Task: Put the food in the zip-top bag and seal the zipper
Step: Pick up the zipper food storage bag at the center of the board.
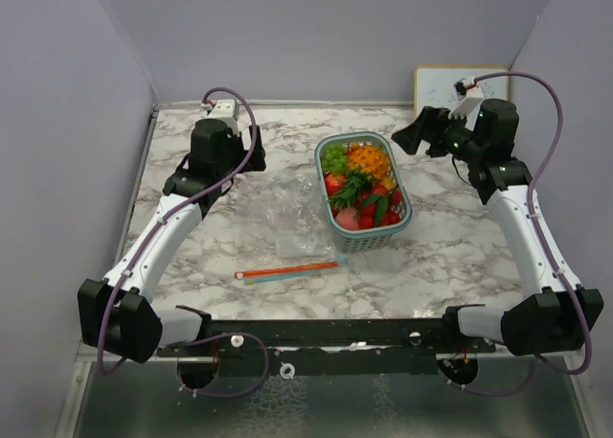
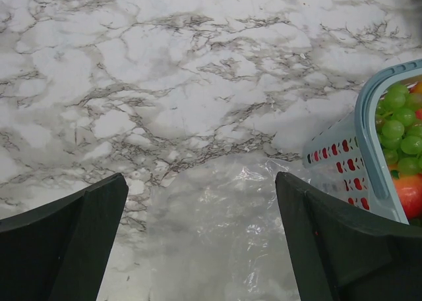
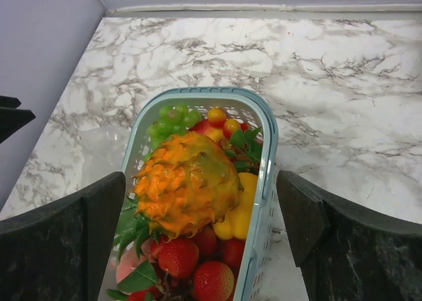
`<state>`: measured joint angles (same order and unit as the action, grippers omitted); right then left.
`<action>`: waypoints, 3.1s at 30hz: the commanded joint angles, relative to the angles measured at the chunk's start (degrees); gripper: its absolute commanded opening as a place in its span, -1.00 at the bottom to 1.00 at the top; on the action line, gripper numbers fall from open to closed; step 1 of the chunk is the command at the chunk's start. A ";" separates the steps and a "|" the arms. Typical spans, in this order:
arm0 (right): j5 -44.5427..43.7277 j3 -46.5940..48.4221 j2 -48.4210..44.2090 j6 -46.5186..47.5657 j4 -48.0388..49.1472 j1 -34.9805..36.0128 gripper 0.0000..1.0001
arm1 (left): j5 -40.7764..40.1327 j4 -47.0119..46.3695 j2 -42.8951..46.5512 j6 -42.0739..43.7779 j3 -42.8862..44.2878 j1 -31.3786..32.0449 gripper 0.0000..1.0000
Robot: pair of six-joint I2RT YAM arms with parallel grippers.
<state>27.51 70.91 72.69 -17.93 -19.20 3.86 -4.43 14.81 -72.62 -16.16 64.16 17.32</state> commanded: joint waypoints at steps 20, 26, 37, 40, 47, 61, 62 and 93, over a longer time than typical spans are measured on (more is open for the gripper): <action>-0.49 -0.51 1.17 1.29 2.10 0.19 0.99 | -1.35 0.81 1.03 -0.56 -0.58 -0.10 0.98; -3.09 2.84 4.72 3.72 -1.21 4.36 1.00 | -1.71 0.87 1.49 -0.91 -2.15 -0.09 0.98; -14.94 10.21 0.88 6.79 -10.66 19.13 0.88 | 0.32 -0.56 2.90 -5.47 -7.11 -0.04 0.98; -15.27 9.54 -0.36 6.73 -11.51 24.63 0.85 | -0.64 -0.20 4.32 -7.26 -9.25 -0.08 0.98; -16.57 5.57 -0.79 6.85 -9.78 32.51 0.85 | -0.41 -3.61 10.32 -14.84 -19.39 -0.07 0.97; -13.44 3.49 -0.84 7.36 -8.68 32.94 0.83 | -8.20 -20.43 8.17 -22.53 -37.17 0.00 0.96; -13.44 3.52 -0.94 7.44 -8.74 33.01 0.83 | -7.65 -21.66 6.72 -22.45 -37.38 -0.05 0.96; -11.29 1.25 -1.33 7.75 -6.87 37.37 0.66 | -1.11 -24.09 14.70 -19.37 -39.93 0.03 0.64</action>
<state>15.11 72.88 70.63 -10.22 -28.42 39.94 -5.61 -7.88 -57.74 -37.39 25.96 17.32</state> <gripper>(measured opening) 0.820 0.568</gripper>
